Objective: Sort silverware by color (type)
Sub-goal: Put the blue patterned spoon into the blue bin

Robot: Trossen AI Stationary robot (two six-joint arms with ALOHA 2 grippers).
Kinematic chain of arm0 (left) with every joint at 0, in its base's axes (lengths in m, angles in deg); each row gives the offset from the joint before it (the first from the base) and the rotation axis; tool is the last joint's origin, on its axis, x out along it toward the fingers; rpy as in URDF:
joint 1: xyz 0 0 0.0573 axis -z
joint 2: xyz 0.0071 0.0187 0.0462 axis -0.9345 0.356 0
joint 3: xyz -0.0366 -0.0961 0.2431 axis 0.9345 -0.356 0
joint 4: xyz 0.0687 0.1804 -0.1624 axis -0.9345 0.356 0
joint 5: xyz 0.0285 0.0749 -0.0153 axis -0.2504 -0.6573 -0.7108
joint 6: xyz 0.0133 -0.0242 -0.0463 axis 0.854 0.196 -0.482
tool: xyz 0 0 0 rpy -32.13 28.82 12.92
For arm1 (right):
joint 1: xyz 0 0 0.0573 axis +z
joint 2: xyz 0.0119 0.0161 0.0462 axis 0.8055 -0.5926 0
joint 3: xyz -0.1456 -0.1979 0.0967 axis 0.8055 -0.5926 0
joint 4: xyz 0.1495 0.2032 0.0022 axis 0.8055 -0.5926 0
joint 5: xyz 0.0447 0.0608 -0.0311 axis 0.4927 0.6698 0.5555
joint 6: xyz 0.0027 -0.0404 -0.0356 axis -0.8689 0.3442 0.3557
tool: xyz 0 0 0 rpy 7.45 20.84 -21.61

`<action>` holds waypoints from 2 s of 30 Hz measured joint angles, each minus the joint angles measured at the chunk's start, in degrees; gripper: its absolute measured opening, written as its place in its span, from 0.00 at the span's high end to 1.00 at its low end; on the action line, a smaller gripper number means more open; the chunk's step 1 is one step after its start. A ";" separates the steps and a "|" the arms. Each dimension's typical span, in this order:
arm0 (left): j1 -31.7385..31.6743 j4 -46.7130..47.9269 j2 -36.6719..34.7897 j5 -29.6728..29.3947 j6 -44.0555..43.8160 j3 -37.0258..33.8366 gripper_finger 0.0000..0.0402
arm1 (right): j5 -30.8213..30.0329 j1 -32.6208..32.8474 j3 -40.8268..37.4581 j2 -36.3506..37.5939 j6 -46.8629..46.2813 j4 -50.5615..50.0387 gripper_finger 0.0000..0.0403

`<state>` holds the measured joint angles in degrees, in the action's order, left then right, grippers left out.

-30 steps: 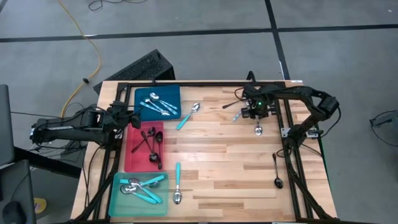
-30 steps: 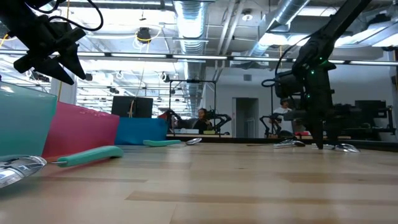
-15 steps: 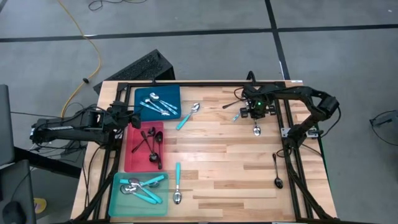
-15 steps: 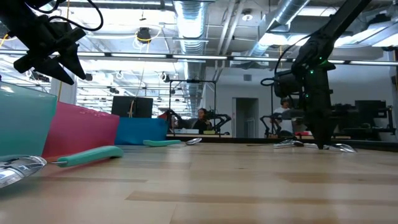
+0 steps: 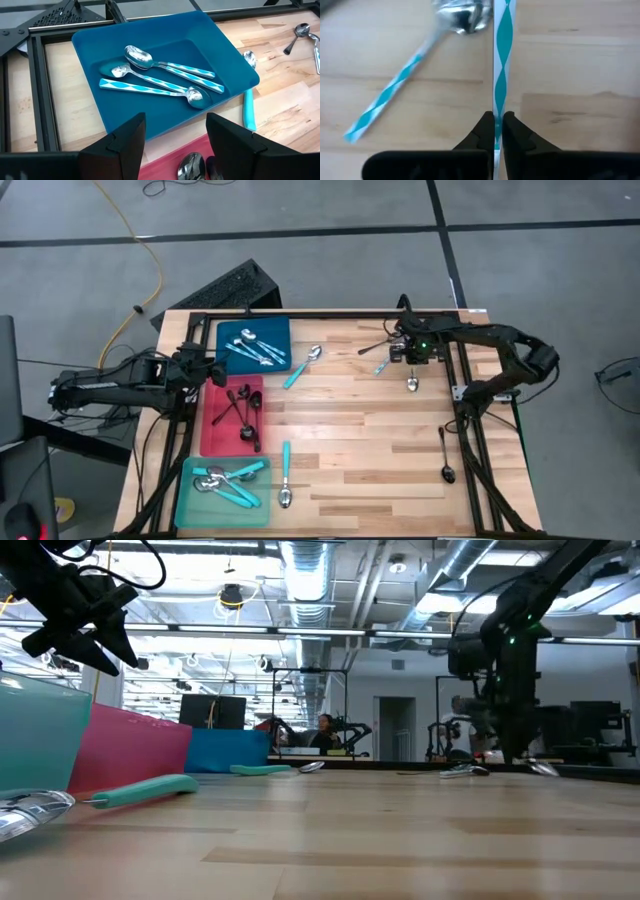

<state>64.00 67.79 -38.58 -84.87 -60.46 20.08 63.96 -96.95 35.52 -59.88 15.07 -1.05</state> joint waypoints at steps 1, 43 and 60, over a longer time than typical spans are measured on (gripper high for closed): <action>0.00 0.00 0.00 -0.19 0.00 0.00 0.52 | 0.14 0.47 0.01 0.95 -0.63 0.54 0.91; 0.01 -0.03 0.00 -1.81 -1.37 0.00 0.52 | 3.34 21.98 6.69 5.80 22.69 77.45 0.91; 0.00 0.68 0.00 -1.57 -1.39 0.00 0.52 | 16.85 20.20 43.16 -24.74 25.43 61.52 0.91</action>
<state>64.00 68.47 -38.58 -86.44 -61.85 20.08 80.81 -76.75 78.68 -84.62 40.50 60.47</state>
